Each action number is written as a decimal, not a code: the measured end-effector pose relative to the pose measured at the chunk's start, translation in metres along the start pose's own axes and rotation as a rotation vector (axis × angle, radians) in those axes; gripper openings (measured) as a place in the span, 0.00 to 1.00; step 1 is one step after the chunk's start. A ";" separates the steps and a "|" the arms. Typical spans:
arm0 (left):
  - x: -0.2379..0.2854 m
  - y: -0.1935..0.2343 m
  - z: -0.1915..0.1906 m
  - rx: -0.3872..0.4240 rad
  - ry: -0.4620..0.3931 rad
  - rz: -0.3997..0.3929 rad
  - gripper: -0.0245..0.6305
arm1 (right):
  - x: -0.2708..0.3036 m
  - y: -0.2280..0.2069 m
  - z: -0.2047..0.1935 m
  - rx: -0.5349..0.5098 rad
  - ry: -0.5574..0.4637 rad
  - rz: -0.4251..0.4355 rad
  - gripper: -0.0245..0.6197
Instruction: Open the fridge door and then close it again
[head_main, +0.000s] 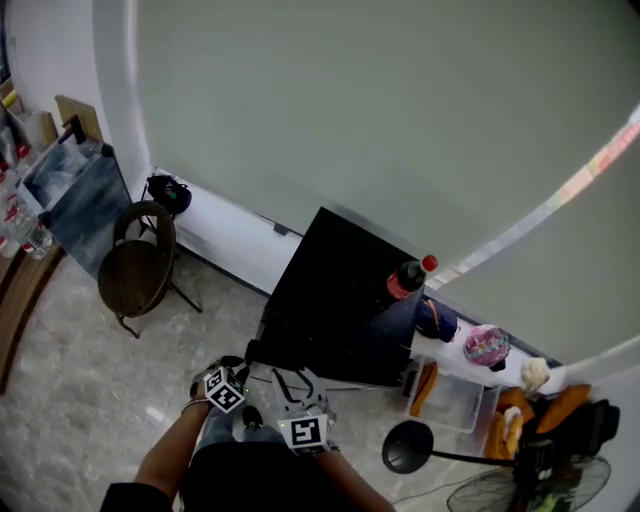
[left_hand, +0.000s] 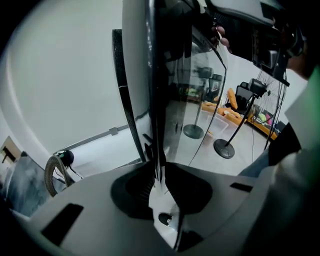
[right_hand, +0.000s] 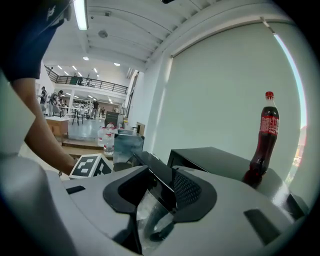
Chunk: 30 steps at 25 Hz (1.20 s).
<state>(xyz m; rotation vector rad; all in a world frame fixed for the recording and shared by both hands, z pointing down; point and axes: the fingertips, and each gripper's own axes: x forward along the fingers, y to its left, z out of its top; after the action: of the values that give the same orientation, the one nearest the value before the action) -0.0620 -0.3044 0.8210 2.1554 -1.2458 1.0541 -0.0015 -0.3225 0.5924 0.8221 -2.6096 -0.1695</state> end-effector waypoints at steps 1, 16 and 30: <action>0.003 0.002 0.002 0.009 0.004 -0.014 0.13 | 0.003 -0.002 0.000 -0.003 0.004 -0.017 0.28; 0.033 0.043 0.041 0.151 0.024 -0.137 0.13 | 0.041 -0.043 0.003 0.054 0.038 -0.241 0.25; 0.019 0.046 0.041 0.243 -0.035 -0.082 0.10 | 0.025 -0.045 0.008 0.093 0.045 -0.342 0.25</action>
<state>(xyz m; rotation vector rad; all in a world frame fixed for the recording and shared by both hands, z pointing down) -0.0794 -0.3659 0.8104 2.3933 -1.0807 1.1903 -0.0002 -0.3735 0.5835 1.2870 -2.4312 -0.1225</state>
